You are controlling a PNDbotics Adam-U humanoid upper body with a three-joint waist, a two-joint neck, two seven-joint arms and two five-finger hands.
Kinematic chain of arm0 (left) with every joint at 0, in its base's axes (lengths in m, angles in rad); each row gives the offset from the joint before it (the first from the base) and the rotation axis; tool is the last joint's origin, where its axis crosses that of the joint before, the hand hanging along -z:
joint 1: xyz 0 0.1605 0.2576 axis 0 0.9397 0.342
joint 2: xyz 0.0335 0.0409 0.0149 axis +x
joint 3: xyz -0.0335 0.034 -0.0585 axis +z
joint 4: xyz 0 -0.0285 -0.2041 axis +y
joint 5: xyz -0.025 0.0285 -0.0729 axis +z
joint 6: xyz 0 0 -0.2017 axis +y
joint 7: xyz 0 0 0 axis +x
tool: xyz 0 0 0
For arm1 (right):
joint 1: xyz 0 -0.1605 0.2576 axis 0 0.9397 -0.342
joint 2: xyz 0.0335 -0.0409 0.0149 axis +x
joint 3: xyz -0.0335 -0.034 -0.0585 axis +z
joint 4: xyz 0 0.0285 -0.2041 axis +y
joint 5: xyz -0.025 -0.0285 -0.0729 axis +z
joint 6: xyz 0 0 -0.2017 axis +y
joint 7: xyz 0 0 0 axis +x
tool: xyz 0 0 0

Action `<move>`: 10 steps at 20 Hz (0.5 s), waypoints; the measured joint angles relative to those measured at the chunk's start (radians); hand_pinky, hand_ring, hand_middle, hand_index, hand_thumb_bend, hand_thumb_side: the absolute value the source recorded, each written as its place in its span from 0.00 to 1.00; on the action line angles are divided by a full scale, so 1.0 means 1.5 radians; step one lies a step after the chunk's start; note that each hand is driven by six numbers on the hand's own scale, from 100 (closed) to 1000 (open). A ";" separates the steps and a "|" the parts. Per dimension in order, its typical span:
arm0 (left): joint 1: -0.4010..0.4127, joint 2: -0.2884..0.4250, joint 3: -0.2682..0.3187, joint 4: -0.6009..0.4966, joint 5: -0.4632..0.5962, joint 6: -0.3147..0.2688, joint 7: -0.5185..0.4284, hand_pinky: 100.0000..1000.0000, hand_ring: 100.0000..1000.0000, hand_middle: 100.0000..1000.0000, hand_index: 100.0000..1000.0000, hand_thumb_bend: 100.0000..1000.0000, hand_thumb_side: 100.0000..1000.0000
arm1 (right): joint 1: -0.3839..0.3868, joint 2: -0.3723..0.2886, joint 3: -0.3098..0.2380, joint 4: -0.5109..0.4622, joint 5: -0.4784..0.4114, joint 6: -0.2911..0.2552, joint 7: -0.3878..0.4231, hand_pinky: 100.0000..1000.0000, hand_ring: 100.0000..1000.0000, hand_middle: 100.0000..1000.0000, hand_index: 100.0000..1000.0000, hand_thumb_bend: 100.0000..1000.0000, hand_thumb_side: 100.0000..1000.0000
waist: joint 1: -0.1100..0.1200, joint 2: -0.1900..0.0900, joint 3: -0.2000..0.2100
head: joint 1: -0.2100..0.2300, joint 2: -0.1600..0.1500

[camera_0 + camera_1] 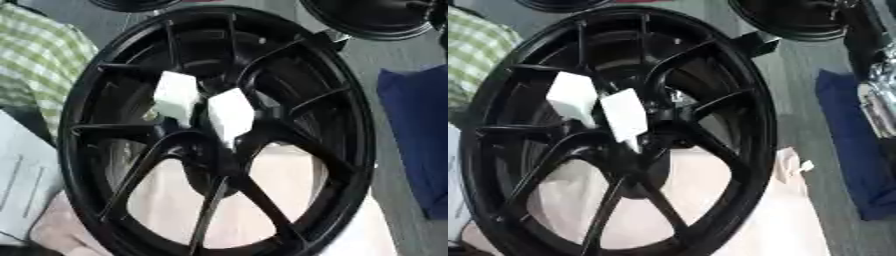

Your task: Pull the pin out of the wheel hub.

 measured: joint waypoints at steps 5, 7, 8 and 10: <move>0.008 -0.004 0.018 -0.004 -0.026 -0.005 -0.011 0.68 0.80 0.73 0.80 0.45 0.73 | 0.000 0.000 0.000 -0.001 0.000 0.001 -0.003 0.89 0.81 0.72 0.68 0.00 0.82 | -0.001 0.000 0.001 | 0.000 -0.002; 0.006 -0.010 0.027 -0.024 -0.010 -0.009 0.023 0.64 0.76 0.68 0.77 0.43 0.70 | 0.000 0.000 -0.002 -0.001 0.000 0.001 -0.005 0.89 0.81 0.72 0.68 0.00 0.81 | -0.003 0.000 0.002 | 0.000 -0.002; 0.005 -0.016 0.031 -0.040 0.004 -0.012 0.047 0.62 0.74 0.66 0.75 0.44 0.68 | 0.000 0.000 -0.002 -0.001 0.000 0.001 -0.005 0.89 0.81 0.72 0.68 0.00 0.81 | -0.004 0.000 0.002 | 0.000 -0.002; -0.001 -0.037 0.041 -0.084 0.045 -0.019 0.108 0.61 0.74 0.67 0.75 0.43 0.66 | -0.001 0.000 -0.003 -0.004 -0.001 0.000 -0.006 0.89 0.81 0.72 0.68 0.00 0.80 | -0.005 0.000 0.002 | 0.000 -0.002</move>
